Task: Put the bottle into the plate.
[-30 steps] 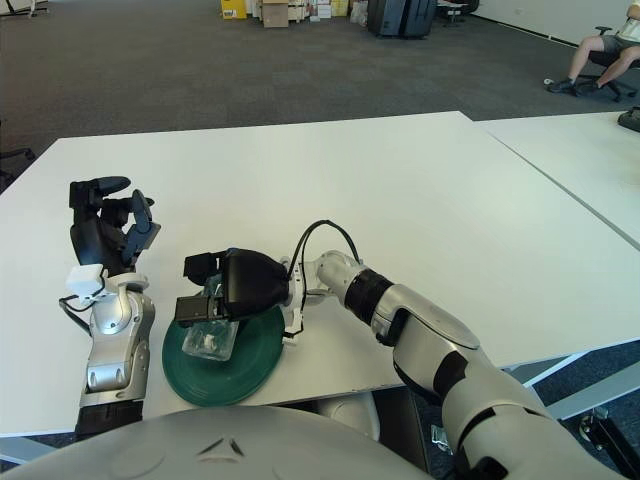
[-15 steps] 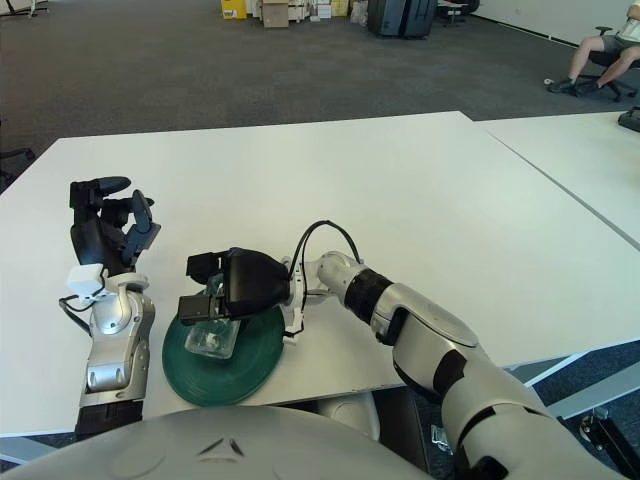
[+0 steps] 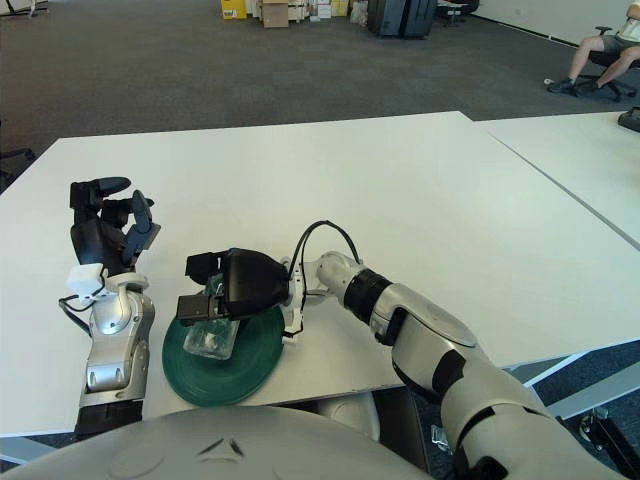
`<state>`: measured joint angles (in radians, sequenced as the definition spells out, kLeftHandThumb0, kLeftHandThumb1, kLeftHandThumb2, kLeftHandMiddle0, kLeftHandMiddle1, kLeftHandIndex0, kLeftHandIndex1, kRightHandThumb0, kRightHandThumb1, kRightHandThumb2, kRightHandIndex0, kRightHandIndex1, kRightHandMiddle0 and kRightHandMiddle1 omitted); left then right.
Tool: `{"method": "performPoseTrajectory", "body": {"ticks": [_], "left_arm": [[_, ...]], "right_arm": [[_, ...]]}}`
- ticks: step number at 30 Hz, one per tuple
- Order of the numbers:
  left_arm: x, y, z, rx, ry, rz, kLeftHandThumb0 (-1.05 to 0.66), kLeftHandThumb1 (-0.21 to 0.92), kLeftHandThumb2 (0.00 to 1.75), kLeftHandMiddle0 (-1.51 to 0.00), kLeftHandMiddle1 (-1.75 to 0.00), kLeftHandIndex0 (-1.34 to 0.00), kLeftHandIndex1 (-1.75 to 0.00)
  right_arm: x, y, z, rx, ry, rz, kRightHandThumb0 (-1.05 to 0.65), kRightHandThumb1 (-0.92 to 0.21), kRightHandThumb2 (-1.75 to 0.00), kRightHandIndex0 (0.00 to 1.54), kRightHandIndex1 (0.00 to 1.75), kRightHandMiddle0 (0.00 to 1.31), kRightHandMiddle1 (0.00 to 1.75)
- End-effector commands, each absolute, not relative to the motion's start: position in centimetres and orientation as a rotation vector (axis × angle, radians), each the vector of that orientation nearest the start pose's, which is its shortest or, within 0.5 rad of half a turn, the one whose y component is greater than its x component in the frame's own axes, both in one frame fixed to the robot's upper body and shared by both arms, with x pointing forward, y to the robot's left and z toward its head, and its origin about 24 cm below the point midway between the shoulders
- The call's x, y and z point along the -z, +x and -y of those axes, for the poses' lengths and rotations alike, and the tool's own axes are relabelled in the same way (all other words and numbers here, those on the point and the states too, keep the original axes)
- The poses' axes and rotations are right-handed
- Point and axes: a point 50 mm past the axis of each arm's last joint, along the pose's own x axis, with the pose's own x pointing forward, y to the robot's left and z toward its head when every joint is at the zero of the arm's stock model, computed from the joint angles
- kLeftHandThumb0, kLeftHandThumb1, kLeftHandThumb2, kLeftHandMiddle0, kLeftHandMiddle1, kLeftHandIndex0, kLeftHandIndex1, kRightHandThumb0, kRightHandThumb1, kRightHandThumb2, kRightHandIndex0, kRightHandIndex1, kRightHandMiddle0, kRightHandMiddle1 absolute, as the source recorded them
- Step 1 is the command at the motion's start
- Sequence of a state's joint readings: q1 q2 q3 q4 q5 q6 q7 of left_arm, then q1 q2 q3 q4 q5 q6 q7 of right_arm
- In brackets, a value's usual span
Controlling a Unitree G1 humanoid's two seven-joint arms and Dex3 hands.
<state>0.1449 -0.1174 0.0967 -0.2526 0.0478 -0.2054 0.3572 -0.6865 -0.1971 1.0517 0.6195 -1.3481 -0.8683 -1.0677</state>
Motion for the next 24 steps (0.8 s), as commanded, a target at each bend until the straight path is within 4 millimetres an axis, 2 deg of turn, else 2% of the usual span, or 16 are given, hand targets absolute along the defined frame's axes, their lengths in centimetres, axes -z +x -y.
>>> {"method": "performPoseTrajectory", "body": {"ticks": [1, 13, 24], "left_arm": [[-8.63, 21.66, -18.04, -0.519, -0.096, 0.318, -0.38, 0.76, 0.75, -0.38, -1.63, -0.3, -1.75], [-8.69, 21.72, -18.02, -0.523, -0.099, 0.321, -0.38, 0.76, 0.75, -0.38, -1.63, -0.3, -1.75], [-8.72, 21.73, -18.03, -0.525, -0.097, 0.329, -0.38, 0.76, 0.74, -0.36, -1.62, -0.29, -1.75]], "right_arm": [[-5.12, 21.6, -1.28, -0.971, -0.723, 1.556, -0.44, -0.43, -1.17, 0.86, 1.75, 0.52, 1.75], [-5.08, 21.45, -1.06, -0.974, -0.699, 1.566, -0.44, -0.43, -1.17, 0.87, 1.75, 0.52, 1.75], [-4.9, 21.33, -0.98, -0.973, -0.691, 1.627, -0.45, -0.4, -1.2, 0.94, 1.75, 0.54, 1.75]]}}
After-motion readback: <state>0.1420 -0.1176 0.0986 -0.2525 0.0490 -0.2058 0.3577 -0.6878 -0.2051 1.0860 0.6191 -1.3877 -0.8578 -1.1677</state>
